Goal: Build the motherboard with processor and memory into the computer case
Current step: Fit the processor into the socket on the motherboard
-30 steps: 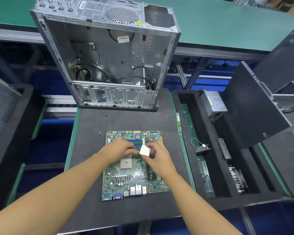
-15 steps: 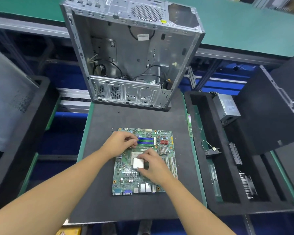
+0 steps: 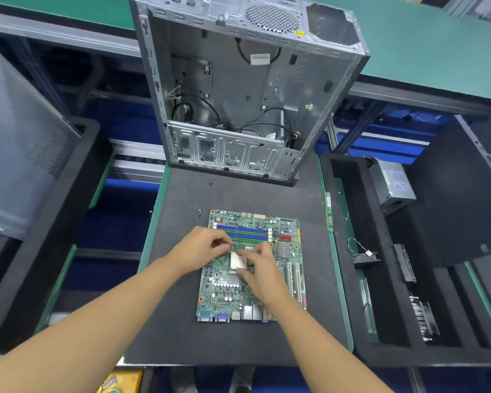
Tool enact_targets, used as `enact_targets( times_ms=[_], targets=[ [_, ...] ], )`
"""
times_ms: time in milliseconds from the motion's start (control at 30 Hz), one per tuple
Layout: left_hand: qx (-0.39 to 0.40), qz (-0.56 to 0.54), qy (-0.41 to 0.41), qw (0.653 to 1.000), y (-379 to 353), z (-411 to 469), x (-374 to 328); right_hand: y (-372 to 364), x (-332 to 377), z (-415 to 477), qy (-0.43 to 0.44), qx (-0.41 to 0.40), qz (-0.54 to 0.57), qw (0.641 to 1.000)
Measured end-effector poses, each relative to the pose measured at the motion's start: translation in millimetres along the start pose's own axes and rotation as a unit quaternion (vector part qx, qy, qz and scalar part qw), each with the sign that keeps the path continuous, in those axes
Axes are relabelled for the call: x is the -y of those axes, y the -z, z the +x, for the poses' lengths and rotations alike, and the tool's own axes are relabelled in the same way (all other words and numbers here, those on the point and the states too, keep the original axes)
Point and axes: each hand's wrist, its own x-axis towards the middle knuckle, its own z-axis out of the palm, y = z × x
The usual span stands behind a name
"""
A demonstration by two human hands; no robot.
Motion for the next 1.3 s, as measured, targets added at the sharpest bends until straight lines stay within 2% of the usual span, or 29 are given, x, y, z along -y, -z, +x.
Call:
enact_targets(
  times_ms=[267,500,700,1100,1300],
  targets=[
    [-0.003,0.015,0.011,1.0,-6.3,-1.4,1.9,2.8,-2.1,0.7,-0.005,0.015,0.002,1.0],
    [0.005,0.075,-0.038,0.996,-13.3,-3.0,4.4,1.7,2.8,1.5,-0.027,0.005,0.016,0.999],
    [0.002,0.09,-0.05,0.995,-16.5,-6.7,8.1,1.7,3.1,3.2,-0.033,0.002,0.025,0.999],
    [-0.052,0.09,0.001,0.995,-27.9,-4.6,1.8,5.5,-0.3,2.8,-0.018,0.023,0.007,1.0],
    [-0.033,0.089,-0.01,0.995,-27.6,-6.1,6.6,-3.1,1.9,-2.7,-0.013,0.004,-0.006,1.0]
  ],
)
